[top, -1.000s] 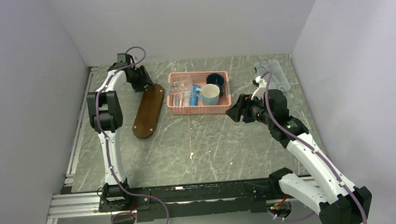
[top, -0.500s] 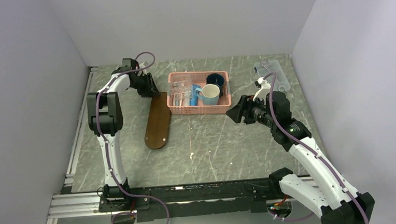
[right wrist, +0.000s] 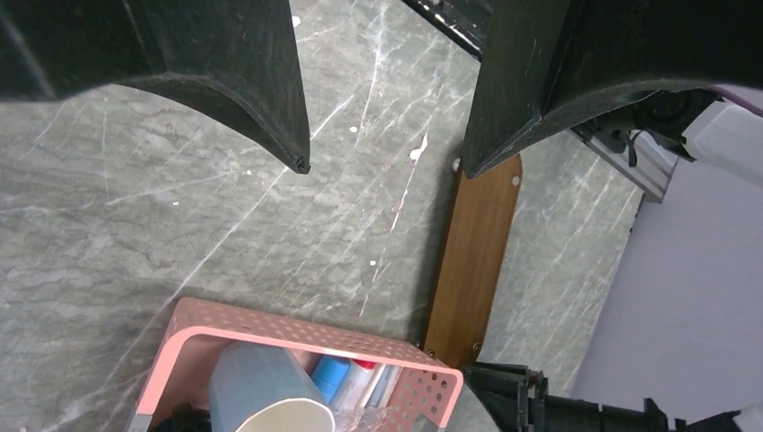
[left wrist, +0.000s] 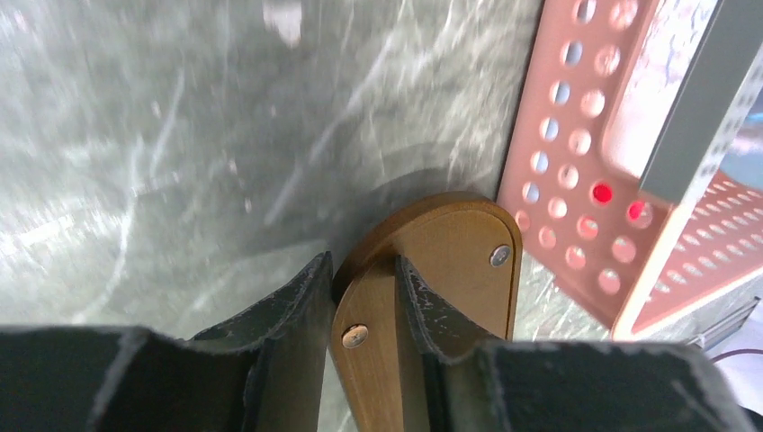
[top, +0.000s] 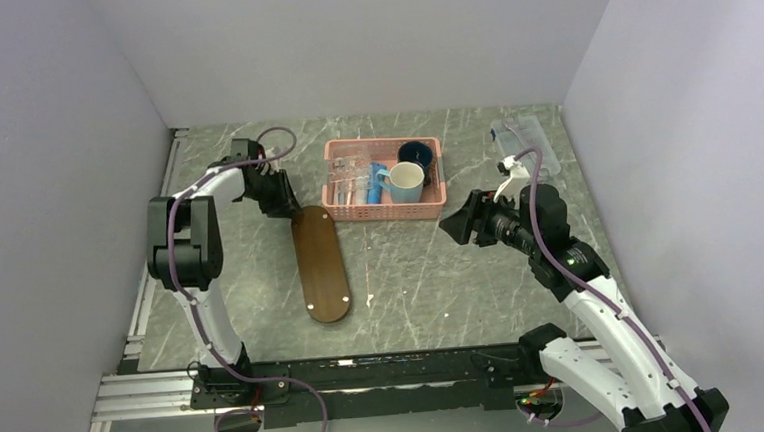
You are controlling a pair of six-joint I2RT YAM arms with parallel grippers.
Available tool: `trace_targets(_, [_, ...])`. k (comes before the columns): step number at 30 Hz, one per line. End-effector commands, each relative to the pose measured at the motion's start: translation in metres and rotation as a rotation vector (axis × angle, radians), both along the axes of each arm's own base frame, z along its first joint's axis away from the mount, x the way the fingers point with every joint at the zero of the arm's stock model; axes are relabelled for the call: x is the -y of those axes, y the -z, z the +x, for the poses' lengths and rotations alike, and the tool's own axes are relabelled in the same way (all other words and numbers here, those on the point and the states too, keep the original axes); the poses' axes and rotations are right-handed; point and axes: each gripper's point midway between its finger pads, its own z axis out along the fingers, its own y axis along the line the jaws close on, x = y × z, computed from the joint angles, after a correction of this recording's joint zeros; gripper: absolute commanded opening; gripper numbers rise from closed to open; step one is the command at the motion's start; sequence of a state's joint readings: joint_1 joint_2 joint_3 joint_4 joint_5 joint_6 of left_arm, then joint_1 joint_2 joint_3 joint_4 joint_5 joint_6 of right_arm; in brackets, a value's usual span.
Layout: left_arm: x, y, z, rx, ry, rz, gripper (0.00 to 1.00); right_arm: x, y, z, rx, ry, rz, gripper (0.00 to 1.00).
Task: Prepare toiletry sets of a toothbrush and toothpaste on the tray
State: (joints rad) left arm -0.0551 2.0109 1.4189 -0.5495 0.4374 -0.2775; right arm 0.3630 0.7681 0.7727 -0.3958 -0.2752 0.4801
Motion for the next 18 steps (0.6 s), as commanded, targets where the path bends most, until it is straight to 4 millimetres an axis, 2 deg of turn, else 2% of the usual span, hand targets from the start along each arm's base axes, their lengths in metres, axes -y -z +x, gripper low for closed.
trace_targets(1, [-0.001, -0.001, -0.028, -0.013, -0.068, 0.016, 0.22, -0.002, 0.01, -0.01, -0.034, -0.022, 0.005, 0.66])
trace_targets(7, [-0.004, 0.003, -0.06, -0.003, -0.163, 0.002, 0.2, -0.006, 0.028, -0.02, -0.088, -0.047, 0.016, 0.66])
trace_targets(15, [-0.011, 0.009, -0.103, 0.015, -0.248, 0.001, 0.17, -0.033, 0.077, -0.045, -0.207, -0.122, -0.067, 0.65])
trace_targets(18, [-0.014, 0.01, -0.119, 0.024, -0.281, 0.0, 0.17, -0.037, 0.094, -0.052, -0.246, -0.114, -0.089, 0.65])
